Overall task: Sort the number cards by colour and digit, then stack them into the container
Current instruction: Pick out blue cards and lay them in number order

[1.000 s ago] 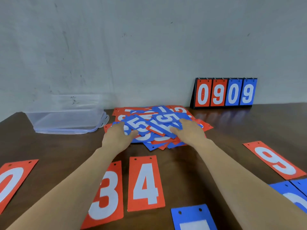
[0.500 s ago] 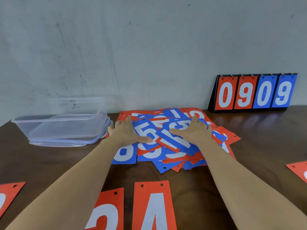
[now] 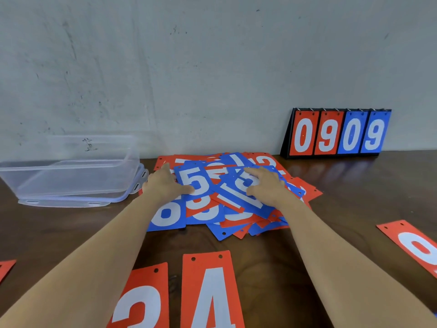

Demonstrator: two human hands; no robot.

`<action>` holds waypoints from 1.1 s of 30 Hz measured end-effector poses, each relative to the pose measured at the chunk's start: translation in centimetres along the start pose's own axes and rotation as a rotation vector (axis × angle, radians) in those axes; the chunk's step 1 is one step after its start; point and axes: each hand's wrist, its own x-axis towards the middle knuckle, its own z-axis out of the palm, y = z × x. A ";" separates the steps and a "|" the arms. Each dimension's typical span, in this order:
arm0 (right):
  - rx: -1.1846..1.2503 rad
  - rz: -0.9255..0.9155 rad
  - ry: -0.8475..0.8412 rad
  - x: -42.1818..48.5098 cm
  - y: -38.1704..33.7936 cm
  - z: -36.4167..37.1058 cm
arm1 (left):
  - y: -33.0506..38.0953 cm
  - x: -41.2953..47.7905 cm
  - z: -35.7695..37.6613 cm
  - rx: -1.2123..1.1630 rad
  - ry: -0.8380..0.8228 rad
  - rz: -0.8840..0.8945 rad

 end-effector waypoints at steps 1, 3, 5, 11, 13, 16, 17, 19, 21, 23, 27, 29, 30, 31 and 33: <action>0.014 0.046 0.087 0.0 -0.1 0.0 | 0.1 0.0 0.1 0.007 0.013 -0.023; -0.005 0.218 0.229 0.1 -0.5 0.1 | 0.4 -0.4 0.2 0.093 0.041 -0.068; -0.079 0.369 0.166 0.1 -1.0 0.6 | 0.7 -0.9 0.4 0.219 0.031 -0.089; -0.145 0.379 0.079 1.3 -0.8 1.4 | 0.5 -0.1 0.8 0.216 0.010 -0.040; -0.125 0.373 0.054 1.4 -0.4 1.0 | 0.6 0.0 0.8 0.170 0.013 -0.043; -0.112 0.343 0.073 1.1 0.2 0.9 | 0.5 0.1 0.8 0.091 0.029 -0.042; -0.112 0.326 0.098 0.9 0.1 0.9 | 0.5 0.1 0.8 0.054 0.046 -0.037; -0.110 0.279 0.174 0.6 -0.1 1.0 | 0.6 -0.2 0.8 -0.005 0.102 -0.017; -0.059 0.205 0.245 0.4 -0.3 1.0 | 0.7 -0.5 0.8 -0.028 0.178 0.030; 0.107 0.128 0.299 0.6 -0.5 1.0 | 0.7 -0.9 0.7 -0.147 0.215 0.094; 0.667 0.121 0.359 -0.1 -1.0 -0.3 | 1.2 -1.8 -0.2 -0.509 0.200 0.081; 0.848 0.120 0.335 -0.8 -1.4 -1.1 | 1.4 -2.3 -1.0 -0.632 0.180 0.061; 0.907 0.119 0.318 -1.3 -1.6 -1.4 | 1.3 -2.6 -1.2 -0.685 0.154 0.045; 0.966 0.122 0.294 -1.9 -2.1 -1.8 | 1.2 -3.0 -1.5 -0.734 0.124 0.023; 1.065 0.136 0.223 -2.9 -3.0 -2.3 | 0.7 -3.9 -2.0 -0.831 0.072 -0.028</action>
